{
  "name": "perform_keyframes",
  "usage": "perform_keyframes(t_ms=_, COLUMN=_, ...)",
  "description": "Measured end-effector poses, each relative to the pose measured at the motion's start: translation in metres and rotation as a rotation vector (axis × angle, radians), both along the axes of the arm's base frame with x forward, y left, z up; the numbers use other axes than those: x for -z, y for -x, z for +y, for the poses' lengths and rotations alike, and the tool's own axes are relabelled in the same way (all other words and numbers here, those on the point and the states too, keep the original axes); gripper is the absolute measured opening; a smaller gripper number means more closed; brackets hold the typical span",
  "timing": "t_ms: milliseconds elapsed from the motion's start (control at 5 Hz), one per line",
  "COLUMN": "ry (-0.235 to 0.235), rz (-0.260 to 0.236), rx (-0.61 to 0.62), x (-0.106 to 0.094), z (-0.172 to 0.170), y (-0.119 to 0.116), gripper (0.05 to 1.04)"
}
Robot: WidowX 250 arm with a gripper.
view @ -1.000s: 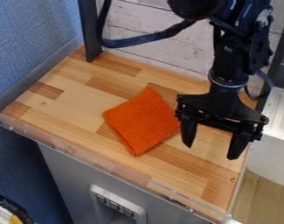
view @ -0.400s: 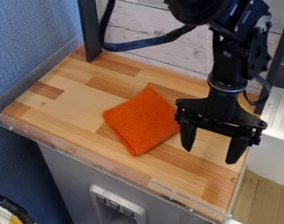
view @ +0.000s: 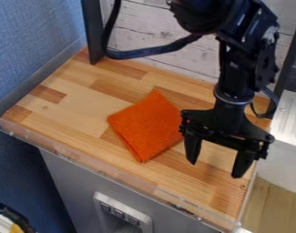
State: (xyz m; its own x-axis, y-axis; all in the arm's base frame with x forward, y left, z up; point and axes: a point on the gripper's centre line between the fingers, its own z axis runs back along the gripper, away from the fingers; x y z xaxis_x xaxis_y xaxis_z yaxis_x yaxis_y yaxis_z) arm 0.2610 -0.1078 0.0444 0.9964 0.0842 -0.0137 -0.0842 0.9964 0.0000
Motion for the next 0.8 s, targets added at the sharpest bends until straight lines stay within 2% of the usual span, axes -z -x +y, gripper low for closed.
perform_keyframes(t_ms=400, ry=-0.004, rz=-0.01, rx=-0.007, x=0.0042, z=0.0012, y=0.0021, gripper=0.999)
perform_keyframes(t_ms=800, ry=-0.013, rz=0.001, rx=0.002, x=0.0073, z=0.0003, y=0.0095, gripper=0.999)
